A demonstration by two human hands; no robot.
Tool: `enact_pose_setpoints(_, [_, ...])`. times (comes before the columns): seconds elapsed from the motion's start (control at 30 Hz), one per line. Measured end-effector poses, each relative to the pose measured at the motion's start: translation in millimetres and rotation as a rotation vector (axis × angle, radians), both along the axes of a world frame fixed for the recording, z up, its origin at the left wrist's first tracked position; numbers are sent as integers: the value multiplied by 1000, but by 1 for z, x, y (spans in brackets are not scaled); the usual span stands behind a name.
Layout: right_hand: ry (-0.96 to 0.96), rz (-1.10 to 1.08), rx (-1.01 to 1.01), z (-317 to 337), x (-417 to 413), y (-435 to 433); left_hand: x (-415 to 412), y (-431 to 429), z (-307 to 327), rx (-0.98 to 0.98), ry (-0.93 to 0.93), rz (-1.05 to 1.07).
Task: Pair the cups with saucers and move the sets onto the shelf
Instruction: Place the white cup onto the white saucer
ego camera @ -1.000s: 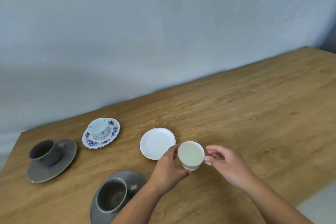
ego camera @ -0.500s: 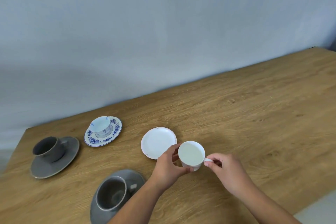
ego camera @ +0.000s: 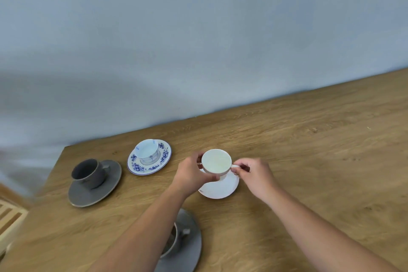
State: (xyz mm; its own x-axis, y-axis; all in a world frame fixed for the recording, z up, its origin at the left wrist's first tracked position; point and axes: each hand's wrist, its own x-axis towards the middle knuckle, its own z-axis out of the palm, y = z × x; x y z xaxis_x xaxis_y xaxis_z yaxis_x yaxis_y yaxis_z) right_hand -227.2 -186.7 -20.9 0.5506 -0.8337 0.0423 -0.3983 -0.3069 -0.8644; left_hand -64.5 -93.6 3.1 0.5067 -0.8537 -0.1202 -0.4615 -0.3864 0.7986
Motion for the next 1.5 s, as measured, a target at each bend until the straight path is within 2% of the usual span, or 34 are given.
enact_pose_setpoints(0.37, [23,22,-18,-14,9,-1,2,4,-18,37,-46,7])
enact_pose_setpoints(0.63, [36,2,-36,-11,3,-4,6,5,-18,65,5,-14])
enact_pose_setpoints(0.73, [-11,-14,56,-12,-2,-4,19,14,-14,102,52,-26])
enact_pose_setpoints(0.9, [-92,-256,235,-24,-20,-6,41,24,-12,122,152,64])
enact_pose_setpoints(1.1, [-2,-110,510,-25,-7,-2,42,6,-28,263,389,70])
enact_pose_setpoints(1.27, [-5,-48,632,-21,3,2,40,-7,-34,283,347,65])
enact_pose_setpoints(1.5, [18,-59,625,-26,13,-2,38,-12,-32,294,314,35])
